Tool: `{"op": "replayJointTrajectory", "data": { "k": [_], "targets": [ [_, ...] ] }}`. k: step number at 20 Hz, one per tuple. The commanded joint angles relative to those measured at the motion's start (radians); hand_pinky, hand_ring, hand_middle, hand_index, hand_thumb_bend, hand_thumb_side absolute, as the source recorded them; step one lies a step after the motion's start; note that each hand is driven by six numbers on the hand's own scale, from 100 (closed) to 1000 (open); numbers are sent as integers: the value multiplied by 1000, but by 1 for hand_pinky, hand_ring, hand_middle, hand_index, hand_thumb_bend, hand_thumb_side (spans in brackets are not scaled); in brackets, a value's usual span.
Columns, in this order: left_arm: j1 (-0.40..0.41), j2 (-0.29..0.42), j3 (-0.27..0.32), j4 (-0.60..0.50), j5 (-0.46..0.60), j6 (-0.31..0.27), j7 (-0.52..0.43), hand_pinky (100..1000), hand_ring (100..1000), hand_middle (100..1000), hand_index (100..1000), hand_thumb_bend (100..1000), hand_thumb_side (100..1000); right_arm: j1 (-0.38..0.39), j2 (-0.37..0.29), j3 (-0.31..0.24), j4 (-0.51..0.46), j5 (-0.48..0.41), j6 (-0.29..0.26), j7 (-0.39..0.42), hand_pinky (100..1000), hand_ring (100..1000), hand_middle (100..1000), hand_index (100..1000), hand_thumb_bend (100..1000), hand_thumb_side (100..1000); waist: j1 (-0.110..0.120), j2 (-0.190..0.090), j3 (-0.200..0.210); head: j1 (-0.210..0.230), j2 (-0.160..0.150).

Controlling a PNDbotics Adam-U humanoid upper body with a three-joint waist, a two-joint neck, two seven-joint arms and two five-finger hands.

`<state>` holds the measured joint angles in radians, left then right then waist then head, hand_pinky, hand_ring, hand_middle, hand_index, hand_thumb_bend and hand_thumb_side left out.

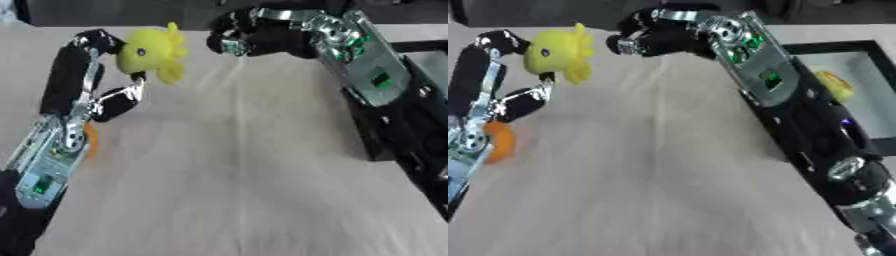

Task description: Pick up the objects with one hand, pass them to the other hand, and then place them into the box on the other side of the table.

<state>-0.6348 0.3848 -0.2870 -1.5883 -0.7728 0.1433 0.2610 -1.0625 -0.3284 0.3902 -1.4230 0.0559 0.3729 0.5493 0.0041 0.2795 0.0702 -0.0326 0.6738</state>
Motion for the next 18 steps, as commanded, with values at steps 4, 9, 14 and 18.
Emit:
{"op": "replayJointTrajectory", "data": {
  "k": [4,9,14,18],
  "targets": [
    [-33,-26,-11,-13,-50,-27,13,694,612,507,516,110,100,-15,23,6,2,-20,13,20,878,925,926,944,201,636,0,-13,6,-8,-8],
    [-44,-48,-17,-4,-79,-37,15,693,612,507,516,113,100,-15,39,14,-3,-41,18,32,878,926,926,944,188,662,-2,-8,9,-10,-8],
    [-61,-72,-25,8,-105,-49,14,693,612,507,516,111,100,-17,51,21,-14,-60,28,42,878,926,924,944,180,681,-3,-5,11,-12,-7],
    [-73,-90,-37,8,-108,-67,22,692,611,506,515,104,100,-18,60,23,-8,-56,38,34,875,921,917,936,199,657,-2,-3,11,-15,-7]
  ]
}}
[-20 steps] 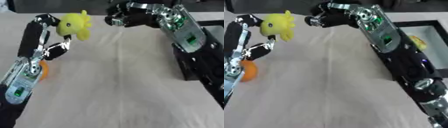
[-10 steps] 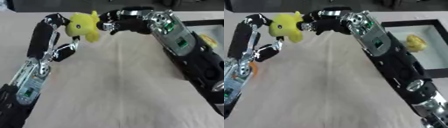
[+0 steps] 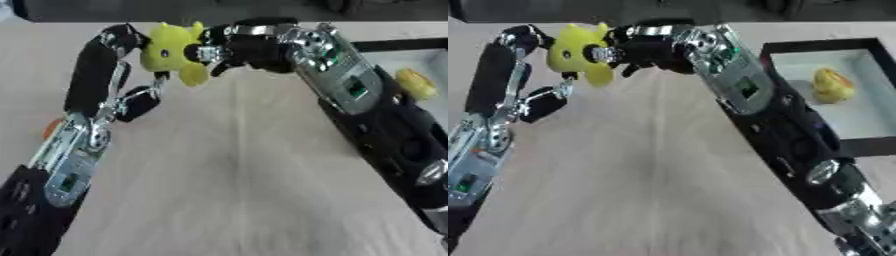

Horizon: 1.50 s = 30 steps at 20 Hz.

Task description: Pick up the objects with one hand, pass them to the other hand, and then place them into the box on the other side of the table.

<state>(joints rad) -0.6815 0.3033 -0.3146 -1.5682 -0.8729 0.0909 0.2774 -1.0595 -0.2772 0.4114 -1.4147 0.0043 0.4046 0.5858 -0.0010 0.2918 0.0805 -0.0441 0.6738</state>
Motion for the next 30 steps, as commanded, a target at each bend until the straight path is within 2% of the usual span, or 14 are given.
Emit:
{"op": "replayJointTrajectory", "data": {
  "k": [1,4,6,7,8,10,13,18,20,21,22,24,27,30],
  "targets": [
    [-30,-12,-13,-14,-7,-20,9,692,611,505,515,103,100,-21,10,2,-14,-3,9,-7,874,919,915,933,204,643,3,-14,0,-4,-7],
    [-38,-22,-22,-20,-10,-36,16,692,610,505,516,100,100,-21,15,5,-9,4,15,-15,871,906,897,911,227,589,5,-12,1,-6,-8],
    [-42,-29,-26,-22,-10,-43,19,691,610,505,518,100,100,-21,18,2,-6,2,22,-29,867,878,847,860,227,506,6,-12,1,-7,-8],
    [-44,-32,-28,-23,-9,-47,21,691,610,506,523,105,100,-20,19,1,-4,0,29,-40,858,842,765,792,199,429,6,-12,1,-7,-8],
    [-46,-34,-30,-26,-8,-50,24,691,609,506,523,108,100,-20,20,-1,-2,-4,38,-55,857,834,745,774,185,406,7,-12,1,-7,-8],
    [-49,-38,-35,-32,-3,-56,32,688,608,505,530,132,100,-20,22,-6,4,-17,58,-96,843,779,621,682,100,307,7,-12,1,-9,-9],
    [-51,-42,-44,-43,11,-65,43,683,605,504,547,230,100,-19,27,-7,9,-47,90,-161,818,696,455,546,100,236,8,-12,0,-12,-10],
    [-51,-49,-52,-46,32,-79,57,676,600,500,563,361,100,-14,33,-3,7,-132,136,-225,798,609,335,485,124,100,9,-12,-1,-17,-13],
    [-49,-47,-54,-45,33,-85,59,686,612,519,593,585,100,-13,30,0,4,-159,145,-234,797,601,329,476,181,100,10,-12,-2,-17,-13],
    [-48,-44,-53,-45,31,-86,59,698,638,558,652,690,100,-12,27,0,2,-167,147,-236,798,602,330,473,198,100,10,-13,-3,-17,-13],
    [-45,-41,-52,-45,28,-85,60,707,660,584,684,746,107,-11,23,-2,2,-173,146,-236,799,603,332,473,203,100,11,-13,-3,-17,-13],
    [-41,-31,-48,-39,12,-72,52,762,755,696,825,920,233,-10,14,-10,3,-178,142,-234,800,606,338,471,214,100,12,-15,-5,-16,-11],
    [-32,-19,-37,-30,-22,-28,33,781,793,746,885,993,267,-10,-5,-21,5,-174,130,-225,799,608,344,469,223,100,13,-18,-9,-17,-10],
    [-24,-6,-25,-31,-45,22,41,780,795,749,892,1000,265,-6,-28,-33,6,-170,122,-221,798,609,349,469,226,100,13,-21,-13,-17,-9]
  ]
}}
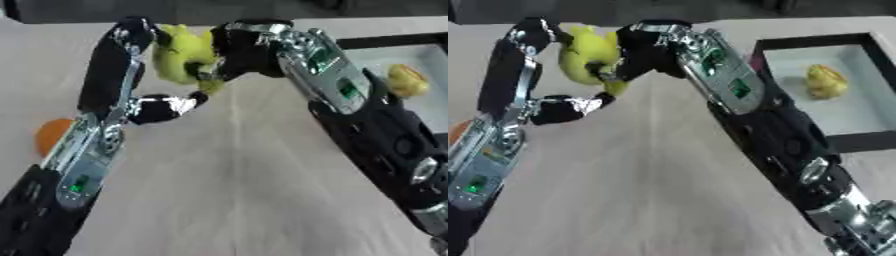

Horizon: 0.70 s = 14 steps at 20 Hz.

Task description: Pick up the objects with one hand, pass them to the other hand, and then place them into the box on the other side of the table.

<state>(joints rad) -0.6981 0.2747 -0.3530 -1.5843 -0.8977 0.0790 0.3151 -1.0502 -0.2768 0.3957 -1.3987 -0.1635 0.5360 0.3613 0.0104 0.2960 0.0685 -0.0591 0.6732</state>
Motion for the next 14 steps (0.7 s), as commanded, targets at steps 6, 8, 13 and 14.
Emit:
{"op": "replayJointTrajectory", "data": {
  "k": [6,8,13,14],
  "targets": [
    [12,56,32,-23,-18,85,15,771,790,744,889,1000,274,3,-81,-42,-16,-12,-11,-10,797,609,350,469,224,100,3,-28,-8,-3,-4],
    [20,68,38,-28,-12,93,22,771,789,744,888,1000,278,13,-99,-51,-20,-22,-10,-19,796,609,350,469,224,100,3,-28,-10,-4,-4],
    [38,106,54,-32,-1,110,32,768,784,738,879,1000,289,40,-160,-74,-37,-45,-10,-38,797,610,354,473,213,100,3,-30,-14,-13,-1],
    [42,117,57,-32,2,112,33,766,782,735,872,1000,294,47,-179,-81,-41,-50,-11,-44,797,611,356,475,205,100,3,-30,-16,-17,-1]
  ]
}}
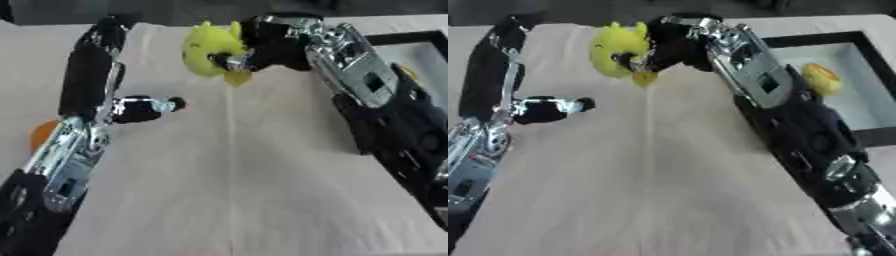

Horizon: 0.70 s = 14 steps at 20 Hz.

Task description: Pick up the objects with one hand, pass them to the other hand, and then place them into the box on the other side of the table.

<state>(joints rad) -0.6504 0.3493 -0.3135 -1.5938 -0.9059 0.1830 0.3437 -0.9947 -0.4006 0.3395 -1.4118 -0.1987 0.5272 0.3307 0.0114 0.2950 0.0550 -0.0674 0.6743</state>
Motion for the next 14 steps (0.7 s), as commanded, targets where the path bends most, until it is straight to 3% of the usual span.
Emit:
{"op": "replayJointTrajectory", "data": {
  "k": [1,8,14],
  "targets": [
    [-1,53,21,-23,16,11,6,765,781,734,869,1000,299,0,-76,-35,-33,-21,-4,-21,797,611,357,476,201,100,1,-30,-4,-12,-1],
    [24,116,42,-34,78,32,12,757,764,711,815,987,318,78,-245,-130,-34,-65,-23,-115,800,616,368,486,170,100,2,-35,-9,-30,-2],
    [37,153,54,-48,114,43,4,756,763,712,809,982,324,147,-377,-201,29,-69,-58,-160,802,618,375,490,183,100,8,-39,-10,-71,-5]
  ]
}}
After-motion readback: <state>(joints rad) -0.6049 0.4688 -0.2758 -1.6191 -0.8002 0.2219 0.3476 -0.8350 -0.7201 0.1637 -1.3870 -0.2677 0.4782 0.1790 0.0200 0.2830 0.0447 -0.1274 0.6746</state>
